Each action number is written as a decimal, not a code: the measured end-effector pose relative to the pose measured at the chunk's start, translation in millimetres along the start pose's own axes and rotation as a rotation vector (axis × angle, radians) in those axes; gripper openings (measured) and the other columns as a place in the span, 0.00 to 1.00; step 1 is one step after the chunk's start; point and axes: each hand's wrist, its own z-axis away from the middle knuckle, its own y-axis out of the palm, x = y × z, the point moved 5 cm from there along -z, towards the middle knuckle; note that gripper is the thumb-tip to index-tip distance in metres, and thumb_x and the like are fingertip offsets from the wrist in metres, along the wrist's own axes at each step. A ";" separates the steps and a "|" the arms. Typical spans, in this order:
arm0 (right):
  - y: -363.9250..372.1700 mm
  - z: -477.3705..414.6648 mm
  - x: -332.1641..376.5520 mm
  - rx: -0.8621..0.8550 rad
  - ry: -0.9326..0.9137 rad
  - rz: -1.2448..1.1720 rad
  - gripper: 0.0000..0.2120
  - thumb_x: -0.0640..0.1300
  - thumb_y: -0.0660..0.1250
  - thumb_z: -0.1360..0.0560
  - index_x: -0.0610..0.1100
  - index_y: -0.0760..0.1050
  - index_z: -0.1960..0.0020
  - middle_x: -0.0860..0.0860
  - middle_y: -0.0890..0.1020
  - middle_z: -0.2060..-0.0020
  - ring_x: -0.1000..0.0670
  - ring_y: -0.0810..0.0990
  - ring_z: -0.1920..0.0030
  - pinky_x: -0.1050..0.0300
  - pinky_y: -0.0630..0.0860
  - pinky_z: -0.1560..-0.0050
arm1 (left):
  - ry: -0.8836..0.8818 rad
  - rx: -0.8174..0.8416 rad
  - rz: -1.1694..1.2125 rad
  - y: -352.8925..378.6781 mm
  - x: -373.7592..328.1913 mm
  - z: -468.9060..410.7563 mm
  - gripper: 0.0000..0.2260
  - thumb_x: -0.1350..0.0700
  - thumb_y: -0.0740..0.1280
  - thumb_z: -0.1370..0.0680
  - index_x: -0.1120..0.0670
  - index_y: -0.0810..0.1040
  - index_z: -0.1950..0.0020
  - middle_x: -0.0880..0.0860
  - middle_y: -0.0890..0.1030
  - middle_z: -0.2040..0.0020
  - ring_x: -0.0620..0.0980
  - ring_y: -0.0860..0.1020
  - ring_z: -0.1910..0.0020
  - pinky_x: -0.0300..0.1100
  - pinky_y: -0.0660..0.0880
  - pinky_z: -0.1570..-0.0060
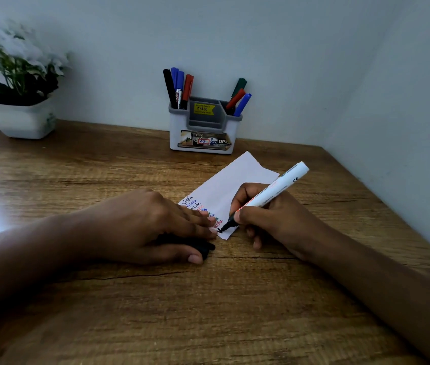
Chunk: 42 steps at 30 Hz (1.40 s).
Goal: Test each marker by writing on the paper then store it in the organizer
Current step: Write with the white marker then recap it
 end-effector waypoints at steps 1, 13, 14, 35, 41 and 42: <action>0.1 0.0 0.0 0.000 0.001 0.011 0.04 0.36 0.67 0.28 0.42 0.76 0.61 0.49 0.77 0.73 0.55 0.75 0.73 0.62 0.75 0.76 | 0.001 -0.001 -0.003 0.0 -0.2 0.0 0.20 0.39 0.60 0.20 0.46 0.76 0.32 0.41 0.76 0.33 0.36 0.73 0.34 0.45 0.79 0.44; -0.5 -0.4 0.1 -0.020 0.014 0.020 0.05 0.36 0.67 0.29 0.43 0.76 0.62 0.46 0.76 0.72 0.54 0.75 0.73 0.62 0.74 0.76 | 0.001 -0.002 0.011 1.4 0.4 0.5 0.20 0.40 0.60 0.20 0.47 0.76 0.32 0.43 0.76 0.33 0.37 0.74 0.34 0.46 0.79 0.43; -0.5 -0.5 0.2 -0.027 0.015 0.018 0.05 0.36 0.67 0.29 0.43 0.76 0.62 0.46 0.76 0.71 0.54 0.75 0.73 0.62 0.74 0.76 | -0.002 -0.003 0.011 1.4 0.6 0.8 0.21 0.39 0.60 0.20 0.47 0.76 0.32 0.42 0.76 0.33 0.37 0.74 0.34 0.46 0.79 0.44; -0.8 -1.6 -0.1 -0.063 0.008 -0.013 0.05 0.36 0.67 0.28 0.42 0.76 0.62 0.48 0.77 0.72 0.53 0.75 0.73 0.61 0.74 0.76 | 0.002 -0.011 0.013 0.8 -0.4 0.4 0.20 0.39 0.60 0.21 0.47 0.77 0.33 0.42 0.76 0.33 0.35 0.73 0.34 0.44 0.78 0.43; -2.1 -2.4 -2.8 -0.081 0.022 -0.012 0.05 0.36 0.66 0.28 0.42 0.75 0.63 0.51 0.76 0.75 0.54 0.73 0.74 0.61 0.73 0.77 | 0.001 -0.012 0.018 0.9 0.3 -0.2 0.21 0.39 0.60 0.21 0.46 0.76 0.33 0.41 0.76 0.33 0.34 0.72 0.34 0.45 0.79 0.43; -2.4 -2.3 -2.8 -0.087 0.027 -0.013 0.05 0.37 0.66 0.28 0.42 0.75 0.63 0.51 0.76 0.74 0.54 0.74 0.74 0.61 0.73 0.77 | 0.000 -0.011 0.017 0.9 0.3 -0.1 0.21 0.38 0.60 0.21 0.46 0.76 0.33 0.41 0.76 0.33 0.34 0.72 0.34 0.45 0.79 0.43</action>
